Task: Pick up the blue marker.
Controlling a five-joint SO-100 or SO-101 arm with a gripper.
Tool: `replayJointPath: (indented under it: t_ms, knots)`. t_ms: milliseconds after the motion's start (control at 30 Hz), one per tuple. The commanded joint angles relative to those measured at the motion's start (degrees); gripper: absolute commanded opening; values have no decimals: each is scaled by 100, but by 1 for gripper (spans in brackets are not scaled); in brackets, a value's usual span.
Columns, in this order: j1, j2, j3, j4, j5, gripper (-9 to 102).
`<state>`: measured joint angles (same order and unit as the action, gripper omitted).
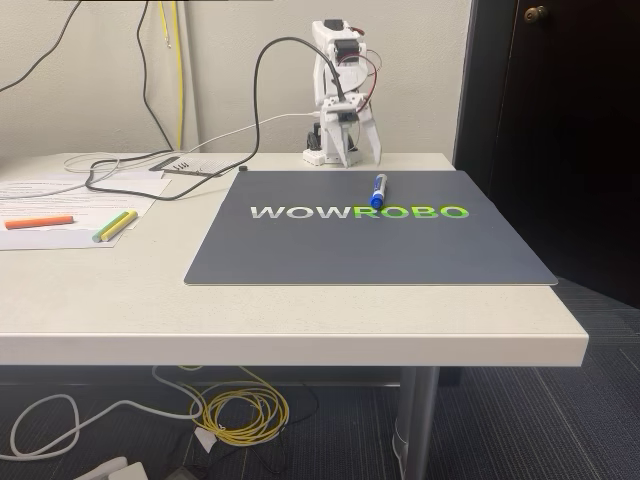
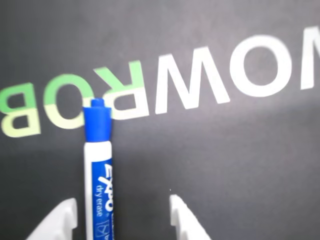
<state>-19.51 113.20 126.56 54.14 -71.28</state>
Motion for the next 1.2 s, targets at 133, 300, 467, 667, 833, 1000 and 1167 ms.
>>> replayJointPath:
  t_ms: [133, 300, 467, 667, 833, 1000, 1167]
  knots:
    - [-44, -475, -211, 132, 35, 25]
    - [-308, -747, -272, 176, 316, 25]
    - [-686, -729, -431, 255, 861, 21]
    - [-1178, -905, -782, 343, 1529, 16]
    - [-1248, -1327, -905, 167, 1635, 16]
    - [-1222, -1626, -905, -114, 1635, 16]
    - [-1204, -1793, -905, -281, 1635, 17]
